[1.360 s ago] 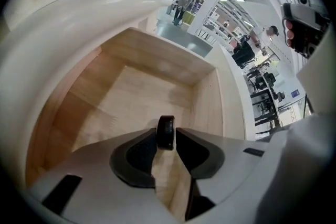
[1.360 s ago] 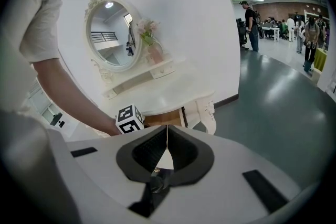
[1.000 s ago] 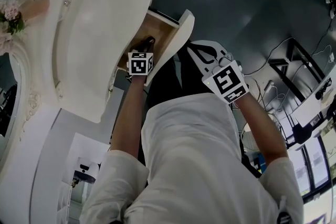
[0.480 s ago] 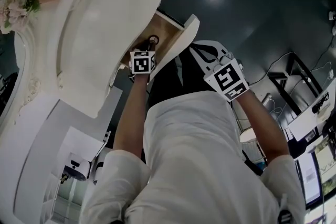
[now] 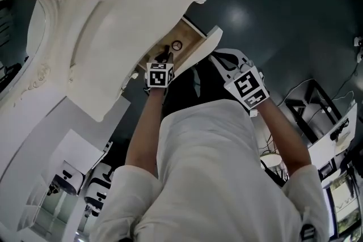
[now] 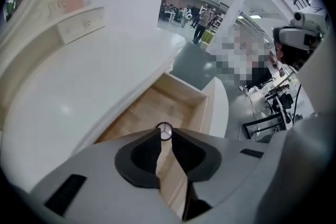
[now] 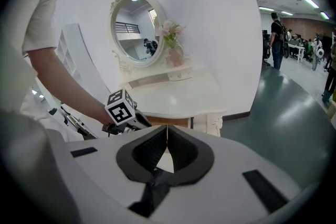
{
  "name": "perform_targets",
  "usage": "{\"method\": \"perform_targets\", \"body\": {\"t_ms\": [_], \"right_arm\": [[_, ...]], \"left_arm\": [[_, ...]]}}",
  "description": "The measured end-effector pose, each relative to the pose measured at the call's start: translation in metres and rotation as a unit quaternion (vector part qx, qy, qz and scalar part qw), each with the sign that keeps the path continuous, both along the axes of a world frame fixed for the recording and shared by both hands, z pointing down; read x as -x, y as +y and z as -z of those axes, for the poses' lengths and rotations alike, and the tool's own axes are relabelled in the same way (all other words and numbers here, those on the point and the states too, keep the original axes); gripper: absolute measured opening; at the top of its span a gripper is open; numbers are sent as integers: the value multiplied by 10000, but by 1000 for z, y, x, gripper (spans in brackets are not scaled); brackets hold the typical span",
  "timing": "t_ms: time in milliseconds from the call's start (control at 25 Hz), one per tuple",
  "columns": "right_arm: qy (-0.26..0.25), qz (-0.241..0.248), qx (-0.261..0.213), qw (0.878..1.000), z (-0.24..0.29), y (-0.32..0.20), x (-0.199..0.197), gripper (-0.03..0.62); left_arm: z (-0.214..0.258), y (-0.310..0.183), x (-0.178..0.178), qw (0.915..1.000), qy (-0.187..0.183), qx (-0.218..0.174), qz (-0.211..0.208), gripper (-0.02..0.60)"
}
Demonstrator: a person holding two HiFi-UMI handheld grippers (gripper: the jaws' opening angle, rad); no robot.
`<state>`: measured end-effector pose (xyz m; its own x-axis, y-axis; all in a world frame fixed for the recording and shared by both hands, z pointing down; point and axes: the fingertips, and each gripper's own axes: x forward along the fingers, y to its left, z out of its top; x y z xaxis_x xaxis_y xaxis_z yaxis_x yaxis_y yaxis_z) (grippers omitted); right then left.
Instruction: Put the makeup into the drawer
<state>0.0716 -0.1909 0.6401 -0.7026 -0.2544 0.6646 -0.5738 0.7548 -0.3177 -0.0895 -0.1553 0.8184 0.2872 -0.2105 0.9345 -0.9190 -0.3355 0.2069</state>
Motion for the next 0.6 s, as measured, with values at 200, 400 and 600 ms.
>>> {"method": "perform_targets", "body": {"t_ms": [200, 400, 600], "right_arm": [[24, 79, -244, 9997, 15, -4, 10, 29], [-17, 34, -644, 9979, 39, 1, 19, 29], [86, 108, -955, 9953, 54, 21, 35, 29]], "left_arm": [[42, -1, -4, 9988, 261, -399, 110, 52], [93, 2, -4, 9936, 494, -956, 337, 31], [138, 15, 14, 9816, 770, -1582, 739, 17]]}}
